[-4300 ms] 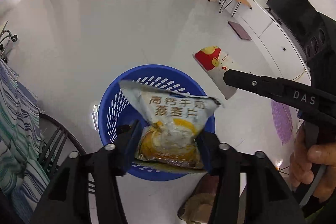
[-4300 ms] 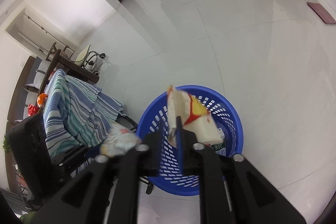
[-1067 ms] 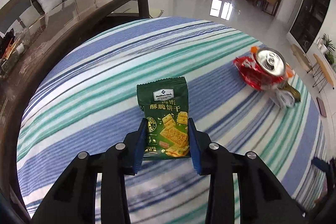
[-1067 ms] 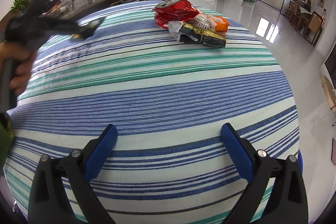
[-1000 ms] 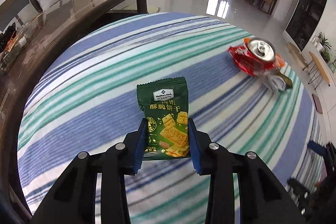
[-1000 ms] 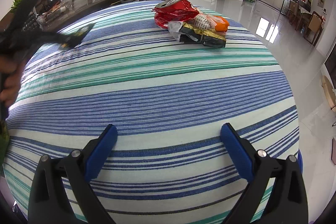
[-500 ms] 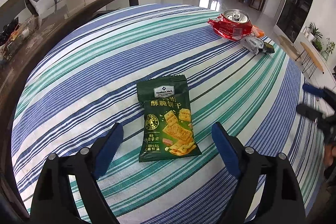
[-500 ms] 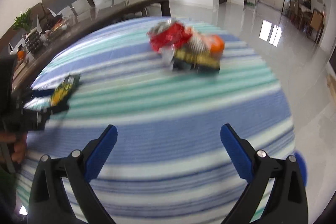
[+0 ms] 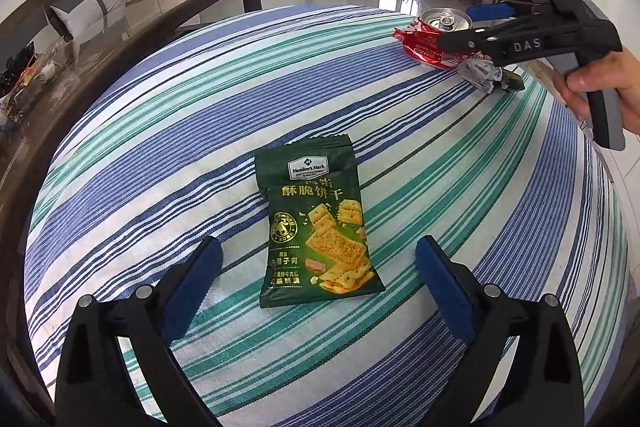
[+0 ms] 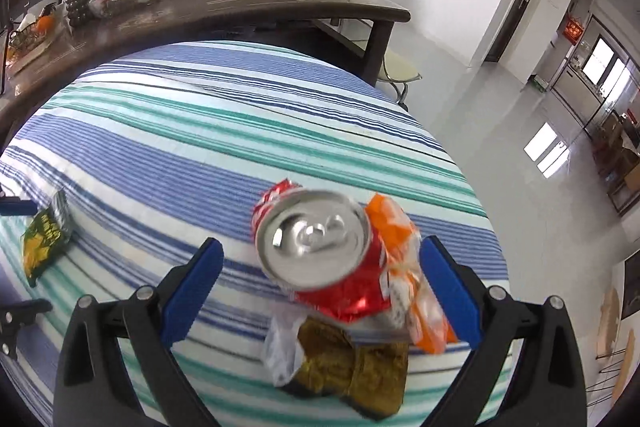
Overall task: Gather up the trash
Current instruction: 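Grasp the crushed red Coke can with the right tool and lift it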
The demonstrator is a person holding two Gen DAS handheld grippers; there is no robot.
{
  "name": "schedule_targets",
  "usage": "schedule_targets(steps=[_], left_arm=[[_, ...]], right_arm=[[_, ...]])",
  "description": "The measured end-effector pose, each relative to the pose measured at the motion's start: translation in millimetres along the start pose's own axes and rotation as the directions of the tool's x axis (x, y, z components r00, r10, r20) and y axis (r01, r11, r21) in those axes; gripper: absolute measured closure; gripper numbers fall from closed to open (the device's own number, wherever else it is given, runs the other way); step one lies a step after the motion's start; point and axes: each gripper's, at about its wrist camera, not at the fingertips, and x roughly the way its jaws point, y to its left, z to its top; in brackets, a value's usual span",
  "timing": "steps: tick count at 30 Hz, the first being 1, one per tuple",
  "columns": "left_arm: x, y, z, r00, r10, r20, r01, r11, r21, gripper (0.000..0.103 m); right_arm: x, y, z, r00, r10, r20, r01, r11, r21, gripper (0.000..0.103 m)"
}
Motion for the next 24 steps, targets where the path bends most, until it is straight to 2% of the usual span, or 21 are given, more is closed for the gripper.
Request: schedule_targets(steps=[1, 2, 4, 8, 11, 13, 16, 18, 20, 24], left_arm=[[-0.1, -0.1, 0.2, 1.000, 0.000, -0.001, 0.000, 1.000, -0.001, 0.007], [0.0, 0.1, 0.1, 1.000, -0.001, -0.001, 0.001, 1.000, -0.001, 0.006], [0.1, 0.3, 0.3, 1.000, -0.001, -0.001, 0.001, 1.000, -0.001, 0.006], [0.1, 0.0, 0.0, 1.000, -0.002, -0.001, 0.002, 1.000, -0.002, 0.006], [0.1, 0.0, 0.0, 1.000, -0.002, -0.001, 0.002, 1.000, -0.002, 0.006], [0.1, 0.0, 0.0, 1.000, -0.002, -0.001, 0.002, 1.000, -0.001, 0.006], [0.2, 0.1, 0.0, 1.000, -0.002, -0.001, 0.002, 1.000, -0.001, 0.006], [0.4, 0.2, 0.1, 1.000, -0.001, -0.001, 0.001, 1.000, -0.001, 0.006], [0.1, 0.0, 0.1, 1.000, -0.002, -0.001, 0.002, 1.000, -0.001, 0.006], [0.1, 0.0, 0.1, 1.000, -0.002, -0.001, 0.002, 1.000, -0.001, 0.006]], right_arm=[[4.0, -0.1, 2.3, 1.000, 0.011, -0.016, -0.011, 1.000, 0.003, 0.016], [6.7, 0.5, 4.1, 0.999, 0.017, -0.031, -0.017, 1.000, 0.001, 0.039], [4.8, 1.7, 6.7, 1.000, 0.011, -0.025, -0.011, 1.000, 0.020, 0.039], [-23.5, 6.2, 3.0, 0.996, 0.078, 0.050, -0.085, 0.985, 0.150, 0.039], [-54.4, 16.1, -16.1, 0.985, 0.148, 0.088, -0.166, 0.950, 0.263, 0.039], [-71.6, 25.5, -39.4, 0.982, 0.166, 0.091, -0.186, 0.931, 0.313, 0.039], [-87.0, 45.3, -84.2, 0.988, 0.143, 0.052, -0.152, 0.922, 0.355, 0.039], [-91.0, 60.3, -111.6, 0.995, 0.099, 0.020, -0.100, 0.927, 0.361, 0.038], [-94.7, 69.3, -129.1, 0.997, 0.072, 0.027, -0.077, 0.926, 0.370, 0.038], [-109.8, 74.9, -156.9, 0.993, 0.077, 0.086, -0.109, 0.881, 0.460, 0.022]])
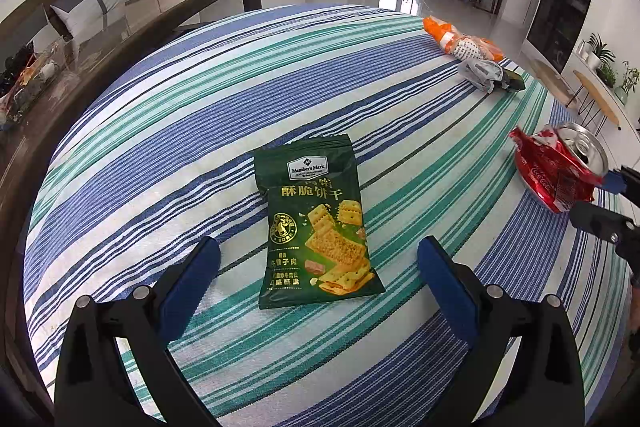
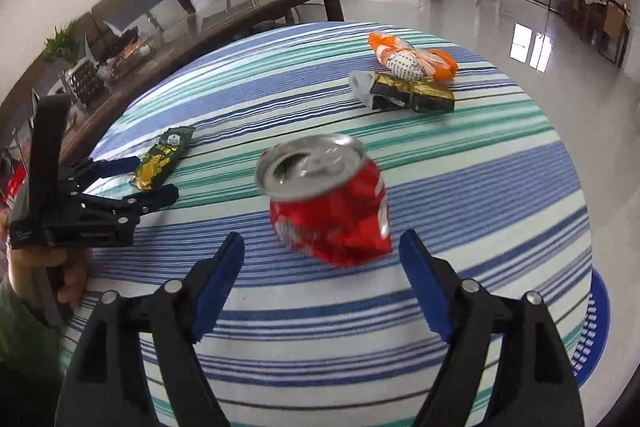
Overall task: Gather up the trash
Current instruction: 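Grasp the crushed red Coke can with the right tool and lift it, then close the left tool on the green cracker packet and lift it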
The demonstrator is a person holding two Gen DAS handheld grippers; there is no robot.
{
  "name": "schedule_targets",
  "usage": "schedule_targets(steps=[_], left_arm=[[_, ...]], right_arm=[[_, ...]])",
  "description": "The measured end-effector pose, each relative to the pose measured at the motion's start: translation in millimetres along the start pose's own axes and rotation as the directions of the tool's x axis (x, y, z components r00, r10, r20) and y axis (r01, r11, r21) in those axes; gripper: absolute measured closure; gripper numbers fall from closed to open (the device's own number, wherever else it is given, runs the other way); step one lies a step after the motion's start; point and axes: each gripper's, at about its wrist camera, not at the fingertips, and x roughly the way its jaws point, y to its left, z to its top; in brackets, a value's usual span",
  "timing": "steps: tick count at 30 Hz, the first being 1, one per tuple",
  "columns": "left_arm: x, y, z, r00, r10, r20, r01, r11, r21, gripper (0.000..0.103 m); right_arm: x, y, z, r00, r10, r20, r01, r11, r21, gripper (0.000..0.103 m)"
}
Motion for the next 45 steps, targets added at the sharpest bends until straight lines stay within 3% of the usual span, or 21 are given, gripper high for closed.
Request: schedule_targets(steps=[5, 8, 11, 16, 18, 20, 23, 26, 28, 29, 32, 33, 37, 45], left_arm=[[0.0, 0.0, 0.1, 1.000, 0.000, 0.000, 0.000, 1.000, 0.000, 0.006], [0.2, 0.1, 0.1, 1.000, 0.000, 0.000, 0.000, 1.000, 0.000, 0.006], [0.1, -0.1, 0.1, 1.000, 0.000, 0.000, 0.000, 1.000, 0.000, 0.006], [0.3, 0.2, 0.2, 1.000, 0.000, 0.000, 0.000, 1.000, 0.000, 0.006], [0.1, 0.0, 0.1, 1.000, 0.000, 0.000, 0.000, 1.000, 0.000, 0.006], [0.1, 0.0, 0.1, 1.000, 0.000, 0.000, 0.000, 1.000, 0.000, 0.006], [0.1, 0.0, 0.1, 1.000, 0.000, 0.000, 0.000, 1.000, 0.000, 0.006], [0.1, 0.0, 0.1, 1.000, 0.000, 0.000, 0.000, 1.000, 0.000, 0.006], [0.2, 0.0, 0.1, 1.000, 0.000, 0.000, 0.000, 1.000, 0.000, 0.006], [0.3, 0.0, 0.1, 1.000, 0.000, 0.000, 0.000, 1.000, 0.000, 0.006], [0.1, -0.1, 0.1, 1.000, 0.000, 0.000, 0.000, 1.000, 0.000, 0.006], [0.1, -0.2, 0.1, 1.000, 0.000, -0.001, 0.000, 1.000, 0.001, 0.006], [0.2, 0.1, 0.1, 1.000, -0.001, -0.001, 0.001, 1.000, 0.001, 0.006], [0.0, 0.7, -0.5, 1.000, -0.008, -0.018, 0.008, 1.000, 0.007, 0.005]], right_arm=[[-11.2, -2.9, -13.1, 1.000, -0.026, 0.011, 0.026, 1.000, 0.009, 0.019], [-10.0, 2.7, -9.8, 0.996, -0.083, 0.017, 0.084, 0.993, -0.077, 0.019], [-14.3, 15.5, -5.7, 0.981, -0.173, 0.084, 0.187, 0.958, -0.217, 0.019], [-16.1, 56.4, -4.8, 0.972, -0.117, 0.204, 0.211, 0.821, -0.530, 0.019], [-5.5, 67.0, -7.2, 0.976, -0.096, 0.196, 0.200, 0.752, -0.628, 0.021], [8.0, 68.0, -6.5, 0.978, -0.112, 0.177, 0.203, 0.712, -0.672, 0.024], [19.2, 48.9, 7.4, 0.978, -0.136, 0.156, 0.204, 0.757, -0.621, 0.037], [16.5, 2.9, 36.6, 0.991, -0.095, 0.097, 0.126, 0.910, -0.395, 0.046], [14.9, -29.8, 48.8, 0.998, -0.031, 0.061, 0.043, 0.976, -0.215, 0.046], [13.7, -40.8, 51.9, 0.999, -0.003, 0.054, 0.011, 0.989, -0.148, 0.046], [17.5, -62.3, 56.0, 1.000, -0.009, 0.002, 0.009, 1.000, -0.021, 0.045], [18.6, -63.2, 55.3, 1.000, -0.014, -0.003, 0.014, 1.000, -0.013, 0.038], [26.8, -52.3, 51.3, 0.995, -0.096, -0.007, 0.095, 0.992, -0.082, 0.035], [28.7, -53.3, 48.3, 0.996, -0.088, -0.023, 0.087, 0.996, -0.022, 0.036]])
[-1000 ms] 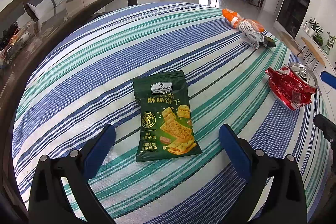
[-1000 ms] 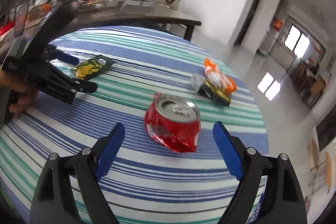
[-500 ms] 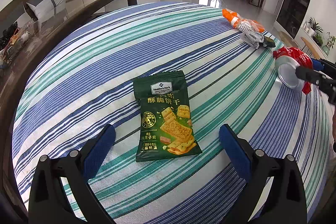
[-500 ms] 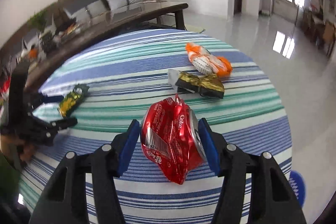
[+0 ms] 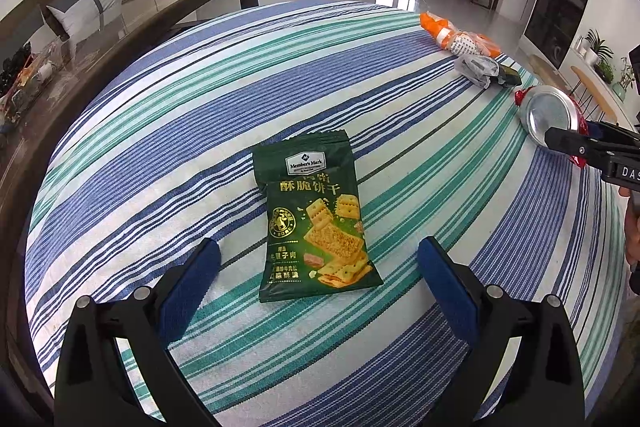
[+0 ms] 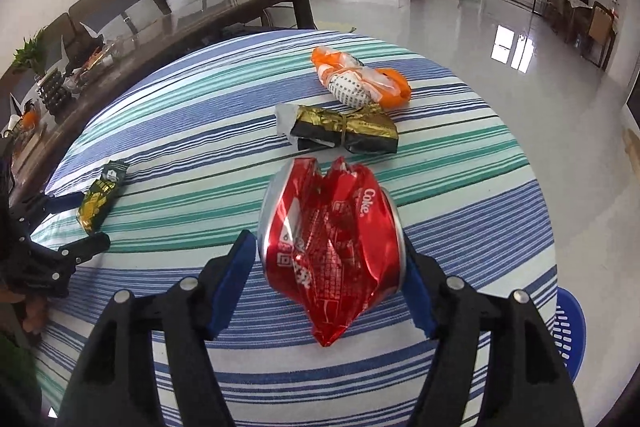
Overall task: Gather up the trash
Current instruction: 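Close the left tool on the green cracker packet and lift it, then carry packet and can over the blue wastebasket and open both tools to drop them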
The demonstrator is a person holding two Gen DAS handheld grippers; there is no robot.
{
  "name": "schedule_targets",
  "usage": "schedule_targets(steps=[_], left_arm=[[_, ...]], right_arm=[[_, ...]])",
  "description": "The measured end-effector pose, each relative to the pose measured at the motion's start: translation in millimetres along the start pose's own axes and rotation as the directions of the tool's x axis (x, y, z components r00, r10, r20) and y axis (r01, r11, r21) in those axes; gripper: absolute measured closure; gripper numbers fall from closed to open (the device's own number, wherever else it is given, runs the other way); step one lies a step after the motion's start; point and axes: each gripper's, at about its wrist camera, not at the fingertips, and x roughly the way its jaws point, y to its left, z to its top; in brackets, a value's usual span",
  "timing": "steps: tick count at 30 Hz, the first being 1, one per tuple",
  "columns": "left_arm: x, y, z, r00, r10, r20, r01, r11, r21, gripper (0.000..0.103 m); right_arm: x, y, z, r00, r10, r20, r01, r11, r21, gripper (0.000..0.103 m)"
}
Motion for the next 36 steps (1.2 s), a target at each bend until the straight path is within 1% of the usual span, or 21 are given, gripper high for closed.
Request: schedule_targets(steps=[4, 6, 7, 8, 9, 10, 11, 12, 14, 15, 19, 26, 28, 30, 32, 34, 36], left_arm=[[0.7, -1.9, 0.0, 1.000, 0.014, -0.004, -0.014, 1.000, 0.004, 0.005], [0.7, -4.1, 2.2, 1.000, 0.019, -0.010, -0.019, 1.000, -0.004, 0.005], [1.0, -4.7, 3.3, 1.000, 0.024, -0.015, -0.025, 1.000, -0.007, 0.006], [0.4, -5.5, 4.0, 1.000, 0.025, -0.017, -0.025, 1.000, -0.009, 0.009], [-2.3, -6.6, 4.5, 1.000, 0.026, -0.010, -0.026, 1.000, -0.011, 0.022], [-5.6, -8.0, 4.6, 1.000, 0.024, -0.004, -0.024, 1.000, -0.011, 0.041], [-7.7, -8.9, 4.5, 1.000, 0.024, -0.005, -0.024, 1.000, -0.009, 0.051], [-9.2, -11.1, 4.8, 1.000, 0.026, -0.009, -0.026, 1.000, -0.004, 0.057], [-12.9, -15.0, 3.2, 0.999, 0.040, -0.004, -0.040, 0.999, 0.009, 0.064], [-15.4, -17.6, 2.6, 0.999, 0.049, 0.000, -0.049, 0.999, 0.018, 0.065], [-30.4, -28.8, 4.3, 0.999, 0.035, 0.030, -0.036, 0.999, 0.032, 0.066], [-53.7, -51.6, 11.6, 0.997, 0.032, 0.076, -0.037, 0.997, 0.068, 0.067], [-57.4, -56.4, 12.5, 0.997, 0.019, 0.079, -0.025, 0.997, 0.067, 0.067], [-60.0, -61.5, 13.7, 0.997, -0.014, 0.074, 0.010, 0.998, 0.057, 0.067], [-61.1, -71.1, 13.1, 0.995, -0.076, 0.057, 0.074, 0.996, 0.046, 0.067], [-60.7, -83.6, 11.7, 0.989, -0.141, 0.038, 0.139, 0.989, 0.041, 0.067], [-61.4, -104.2, 11.1, 0.981, -0.194, 0.023, 0.193, 0.980, 0.056, 0.067]], right_arm=[[2.9, -5.2, 4.9, 1.000, 0.009, -0.021, -0.008, 0.999, 0.053, 0.036], [5.4, -6.7, 7.0, 1.000, 0.000, -0.027, 0.002, 0.997, 0.078, 0.036], [5.9, -8.4, 7.7, 0.999, -0.003, -0.033, 0.006, 0.995, 0.095, 0.038], [5.3, -9.4, 8.2, 0.999, 0.006, -0.036, -0.002, 0.994, 0.108, 0.043], [3.6, -10.0, 8.5, 0.999, 0.009, -0.039, -0.004, 0.993, 0.118, 0.044], [1.0, -9.2, 8.4, 0.999, 0.009, -0.041, -0.004, 0.993, 0.116, 0.044], [-2.7, -7.6, 8.2, 0.999, 0.013, -0.039, -0.009, 0.994, 0.108, 0.044], [-6.1, -6.2, 7.7, 0.999, 0.019, -0.035, -0.016, 0.994, 0.104, 0.044], [-14.3, -3.7, 6.4, 0.999, 0.041, -0.025, -0.038, 0.994, 0.106, 0.044], [-19.0, -2.0, 5.8, 0.998, 0.054, -0.019, -0.051, 0.993, 0.107, 0.044], [-35.7, 5.1, 3.8, 0.996, 0.084, 0.002, -0.084, 0.992, 0.099, 0.044], [-55.2, 6.3, 0.1, 0.994, 0.104, 0.028, -0.106, 0.989, 0.099, 0.044], [-59.8, 3.6, -2.2, 0.993, 0.114, 0.032, -0.117, 0.988, 0.105, 0.044], [-64.8, -2.7, -5.4, 0.991, 0.130, 0.035, -0.133, 0.984, 0.119, 0.044], [-71.4, -12.6, -11.1, 0.989, 0.140, 0.040, -0.144, 0.980, 0.138, 0.044], [-81.7, -30.3, -20.8, 0.988, 0.147, 0.046, -0.153, 0.973, 0.170, 0.044], [-92.7, -51.8, -31.6, 0.989, 0.140, 0.053, -0.148, 0.968, 0.203, 0.044]])
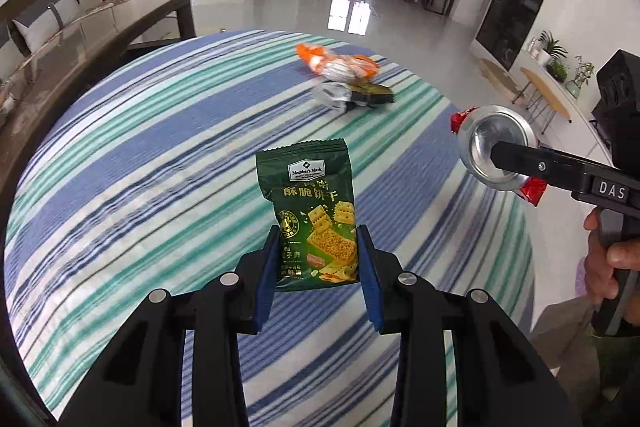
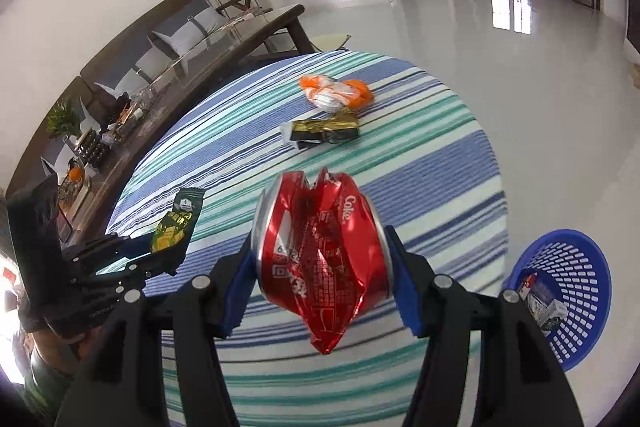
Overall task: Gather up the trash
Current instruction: 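Carry packet and can over the blue wastebasket and open both tools to drop them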
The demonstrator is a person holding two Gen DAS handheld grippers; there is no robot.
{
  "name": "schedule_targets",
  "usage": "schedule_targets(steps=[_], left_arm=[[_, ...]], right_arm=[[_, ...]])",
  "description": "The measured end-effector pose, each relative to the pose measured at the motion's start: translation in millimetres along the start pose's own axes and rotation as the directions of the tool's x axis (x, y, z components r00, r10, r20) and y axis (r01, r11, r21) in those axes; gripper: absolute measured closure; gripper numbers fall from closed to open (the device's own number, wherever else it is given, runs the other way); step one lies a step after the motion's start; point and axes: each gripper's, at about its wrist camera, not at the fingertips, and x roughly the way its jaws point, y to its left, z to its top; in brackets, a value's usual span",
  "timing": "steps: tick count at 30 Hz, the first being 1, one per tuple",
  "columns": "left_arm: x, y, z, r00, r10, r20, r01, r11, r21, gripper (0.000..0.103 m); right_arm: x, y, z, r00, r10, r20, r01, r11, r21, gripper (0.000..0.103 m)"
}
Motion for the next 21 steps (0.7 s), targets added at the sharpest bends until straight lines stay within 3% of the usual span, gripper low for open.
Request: schedule_targets(steps=[5, 12, 16, 21], left_arm=[[9.7, -68.1, 8.7, 0.993, -0.114, -0.021, 0.116, 0.991, 0.070, 0.067], [48.2, -189.5, 27.0, 0.961, -0.263, -0.091, 0.275, 0.947, 0.166, 0.067], [90.4, -247.9, 31.9, 0.937, -0.310, -0.161, 0.335, 0.927, 0.168, 0.067], [149.0, -297.5, 33.6, 0.920, -0.318, -0.229, 0.357, 0.922, 0.151, 0.067]], right_arm=[[-47.3, -74.7, -19.8, 0.996, -0.085, 0.030, 0.083, 0.993, 0.086, 0.044], [-92.9, -189.9, -48.4, 0.977, -0.208, 0.040, 0.192, 0.950, 0.246, 0.044], [-99.1, -241.4, -60.2, 0.970, -0.240, 0.034, 0.218, 0.925, 0.312, 0.044], [-83.9, -288.6, -67.7, 0.970, -0.243, 0.000, 0.226, 0.904, 0.363, 0.044]])
